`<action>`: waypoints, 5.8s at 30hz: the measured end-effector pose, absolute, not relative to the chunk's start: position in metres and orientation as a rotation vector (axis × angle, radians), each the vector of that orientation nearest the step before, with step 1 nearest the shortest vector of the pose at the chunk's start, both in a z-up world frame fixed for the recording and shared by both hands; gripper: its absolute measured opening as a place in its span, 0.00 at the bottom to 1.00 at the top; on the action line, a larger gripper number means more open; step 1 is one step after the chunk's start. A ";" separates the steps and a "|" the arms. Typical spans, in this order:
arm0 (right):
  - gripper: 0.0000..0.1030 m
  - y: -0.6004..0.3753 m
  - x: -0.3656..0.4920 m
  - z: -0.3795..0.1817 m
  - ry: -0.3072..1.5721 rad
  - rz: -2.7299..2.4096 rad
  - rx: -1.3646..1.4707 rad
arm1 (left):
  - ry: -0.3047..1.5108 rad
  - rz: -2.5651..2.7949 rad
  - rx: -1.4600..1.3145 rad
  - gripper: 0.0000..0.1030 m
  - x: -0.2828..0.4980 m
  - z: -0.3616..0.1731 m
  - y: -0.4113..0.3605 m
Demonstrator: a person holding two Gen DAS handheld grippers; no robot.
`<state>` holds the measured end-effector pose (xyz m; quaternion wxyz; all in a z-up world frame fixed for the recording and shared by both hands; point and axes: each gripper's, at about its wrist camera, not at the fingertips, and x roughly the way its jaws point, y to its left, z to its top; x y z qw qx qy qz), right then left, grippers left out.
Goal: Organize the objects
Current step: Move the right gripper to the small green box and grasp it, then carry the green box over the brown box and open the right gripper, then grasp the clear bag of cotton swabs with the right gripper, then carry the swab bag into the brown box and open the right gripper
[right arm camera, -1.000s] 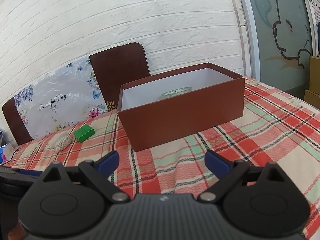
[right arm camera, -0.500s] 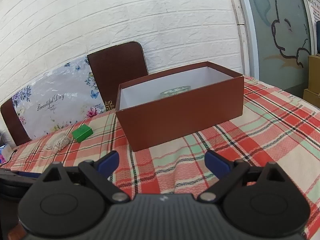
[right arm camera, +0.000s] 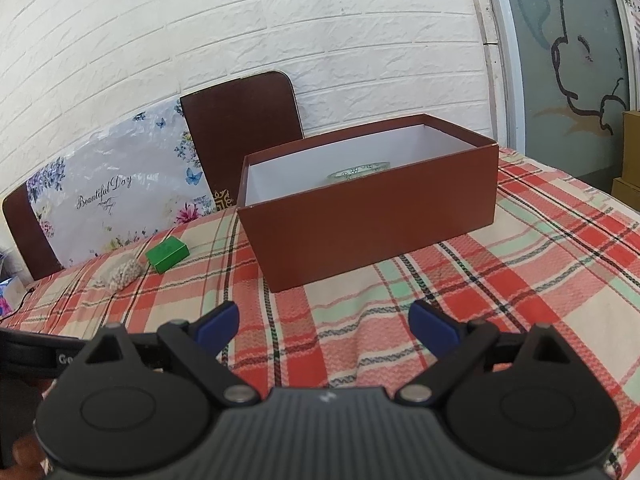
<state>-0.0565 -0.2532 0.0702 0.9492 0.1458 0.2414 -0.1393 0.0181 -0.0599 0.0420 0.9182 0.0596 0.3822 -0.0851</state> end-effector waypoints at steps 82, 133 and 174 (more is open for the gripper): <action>0.76 -0.263 0.051 0.086 0.277 -0.234 -0.052 | 0.555 -0.552 0.000 0.65 0.102 0.119 -0.140; 0.81 -0.184 0.001 0.024 0.685 -0.129 -0.006 | 0.852 -0.462 -0.280 0.86 0.056 0.024 0.008; 0.73 -0.353 0.054 0.082 0.266 -0.405 0.075 | 0.573 -0.594 0.149 0.69 0.109 0.120 -0.252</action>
